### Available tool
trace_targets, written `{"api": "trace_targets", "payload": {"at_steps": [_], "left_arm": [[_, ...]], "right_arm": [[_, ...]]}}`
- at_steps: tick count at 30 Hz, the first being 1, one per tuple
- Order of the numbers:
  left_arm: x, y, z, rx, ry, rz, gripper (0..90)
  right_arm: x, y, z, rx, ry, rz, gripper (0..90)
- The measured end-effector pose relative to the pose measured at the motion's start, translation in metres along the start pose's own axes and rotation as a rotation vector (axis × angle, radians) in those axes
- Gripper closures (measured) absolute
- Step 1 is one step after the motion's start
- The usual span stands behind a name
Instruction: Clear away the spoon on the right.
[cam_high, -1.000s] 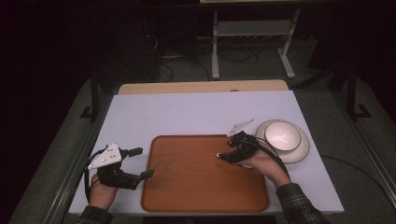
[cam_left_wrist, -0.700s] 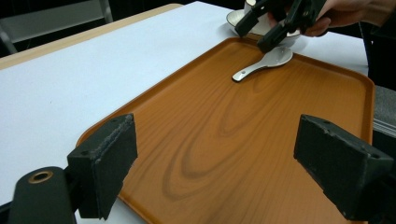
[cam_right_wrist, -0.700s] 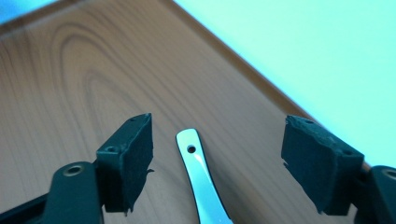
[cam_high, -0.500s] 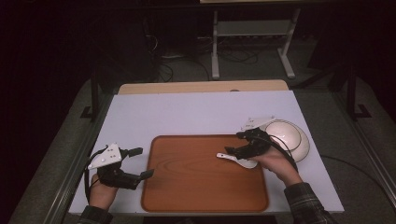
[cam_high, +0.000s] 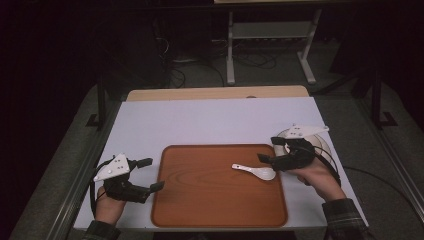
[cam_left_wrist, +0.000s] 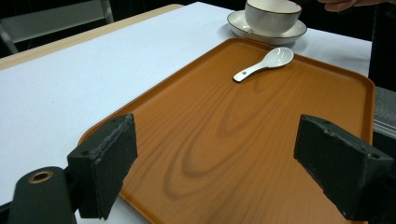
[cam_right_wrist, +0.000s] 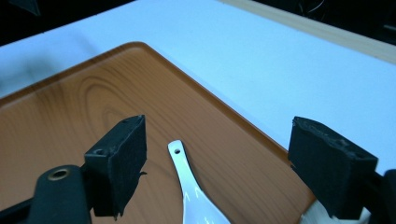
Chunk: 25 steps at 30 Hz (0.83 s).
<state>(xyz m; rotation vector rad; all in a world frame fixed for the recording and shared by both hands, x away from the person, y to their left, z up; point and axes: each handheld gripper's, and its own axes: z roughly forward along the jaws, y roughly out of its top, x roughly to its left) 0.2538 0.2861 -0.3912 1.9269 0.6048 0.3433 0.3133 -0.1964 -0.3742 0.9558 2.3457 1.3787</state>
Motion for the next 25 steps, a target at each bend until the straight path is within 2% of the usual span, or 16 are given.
{"api": "trace_targets", "payload": {"at_steps": [5,6,8,10,16,25], "left_arm": [[0.0,0.0,0.0,0.001,0.0,-0.002,12.7],[0.0,0.0,0.0,0.001,0.0,-0.003,12.7],[0.0,0.0,0.0,0.003,-0.001,-0.004,12.7],[0.0,0.0,0.0,0.004,-0.001,-0.004,12.7],[-0.001,0.0,0.001,0.003,-0.002,-0.005,12.7],[-0.001,0.0,0.001,0.005,-0.003,-0.002,12.7]], "right_arm": [[0.0,-0.004,-0.017,-0.029,0.004,-0.013,16.5],[0.0,-0.005,-0.025,-0.049,0.01,-0.009,15.5],[0.0,-0.006,-0.028,-0.057,0.014,-0.009,15.0],[0.0,-0.01,-0.04,-0.087,0.029,-0.008,14.3],[0.0,-0.016,-0.058,-0.13,0.045,-0.011,13.8],[0.0,-0.017,-0.064,-0.141,0.045,-0.018,13.8]]}}
